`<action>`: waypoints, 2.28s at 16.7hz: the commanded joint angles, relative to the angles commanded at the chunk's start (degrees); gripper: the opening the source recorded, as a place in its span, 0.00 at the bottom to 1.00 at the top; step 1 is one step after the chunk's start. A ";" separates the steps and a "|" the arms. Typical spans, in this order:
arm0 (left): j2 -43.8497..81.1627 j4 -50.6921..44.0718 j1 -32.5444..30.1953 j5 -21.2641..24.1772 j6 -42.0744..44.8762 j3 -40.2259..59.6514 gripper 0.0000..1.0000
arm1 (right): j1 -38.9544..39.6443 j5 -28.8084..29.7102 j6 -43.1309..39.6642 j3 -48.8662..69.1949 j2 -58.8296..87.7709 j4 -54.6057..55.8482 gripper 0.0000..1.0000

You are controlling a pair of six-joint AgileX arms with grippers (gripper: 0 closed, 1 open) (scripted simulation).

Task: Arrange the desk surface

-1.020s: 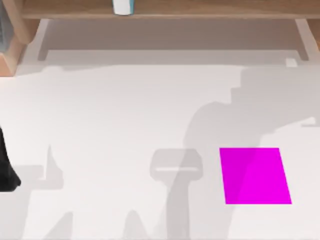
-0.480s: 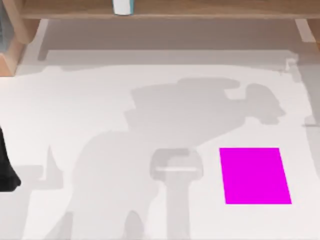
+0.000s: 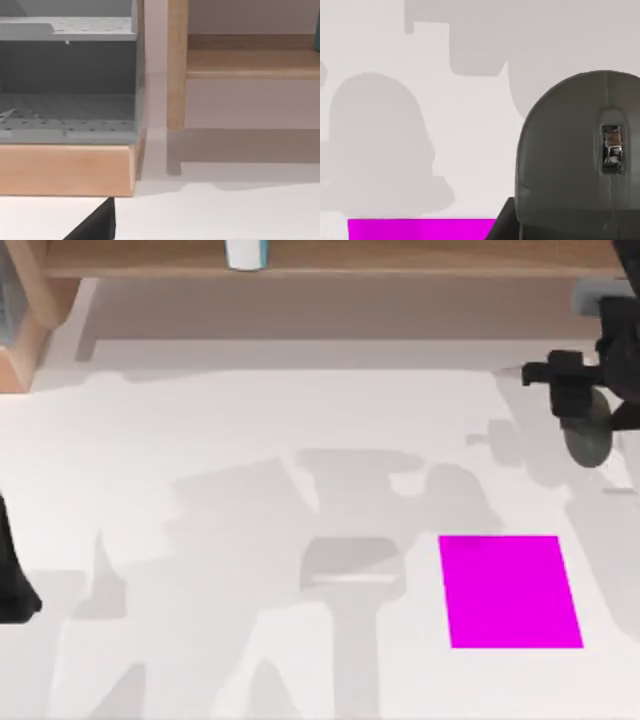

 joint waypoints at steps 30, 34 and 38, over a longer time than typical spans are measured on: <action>0.00 0.00 0.00 0.00 0.00 0.00 1.00 | 16.02 1.84 14.97 -17.38 -4.37 7.56 0.00; 0.00 0.00 0.00 0.00 0.00 0.00 1.00 | 16.04 1.87 14.94 -16.81 -4.99 8.21 0.00; 0.00 0.00 0.00 0.00 0.00 0.00 1.00 | 16.07 1.93 14.92 -16.71 -5.13 8.74 0.00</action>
